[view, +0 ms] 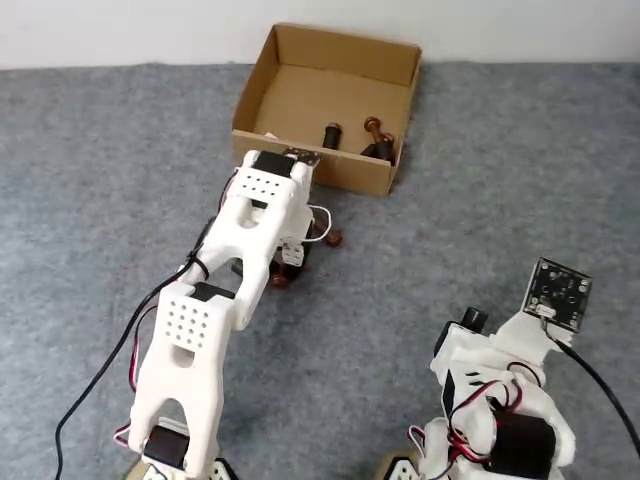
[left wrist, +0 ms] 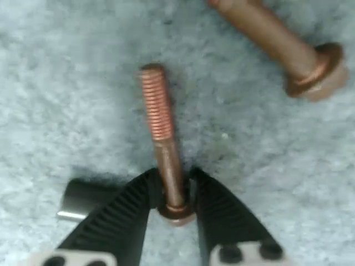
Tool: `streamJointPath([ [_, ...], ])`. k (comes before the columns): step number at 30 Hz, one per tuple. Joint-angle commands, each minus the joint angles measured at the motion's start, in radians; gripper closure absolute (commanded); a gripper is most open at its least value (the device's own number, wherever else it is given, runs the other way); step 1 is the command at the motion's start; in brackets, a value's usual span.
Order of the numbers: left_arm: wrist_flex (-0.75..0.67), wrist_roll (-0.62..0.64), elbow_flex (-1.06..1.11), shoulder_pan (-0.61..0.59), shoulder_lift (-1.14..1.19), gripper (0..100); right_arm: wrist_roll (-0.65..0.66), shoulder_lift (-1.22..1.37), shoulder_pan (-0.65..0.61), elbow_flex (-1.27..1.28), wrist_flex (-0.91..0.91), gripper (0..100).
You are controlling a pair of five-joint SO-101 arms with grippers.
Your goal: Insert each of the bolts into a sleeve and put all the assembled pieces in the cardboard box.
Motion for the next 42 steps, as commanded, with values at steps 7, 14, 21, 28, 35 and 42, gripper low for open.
streamJointPath([
  [7, 0.041, 0.201, -0.053, 0.037, -0.014, 100, 0.018, 0.001, 0.005, 0.005, -0.025, 99.0],
  [14, 0.04, 0.229, -0.074, 0.121, -0.226, 100, 0.018, 0.001, 0.005, 0.005, -0.025, 99.0],
  [21, 0.04, 0.328, 0.071, 0.163, -0.491, 100, 0.018, 0.001, 0.005, 0.005, -0.025, 99.0],
  [28, 0.04, 0.569, 0.331, 0.054, -0.717, 100, 0.018, 0.001, 0.004, 0.005, -0.025, 99.0],
  [35, 0.038, 0.855, 0.469, -0.209, -0.878, 100, 0.018, 0.001, -0.016, 0.006, -0.025, 99.0],
  [42, 0.023, 1.148, 0.472, -0.374, -0.885, 100, 0.018, 0.001, -0.05, 0.006, -0.025, 99.0],
])
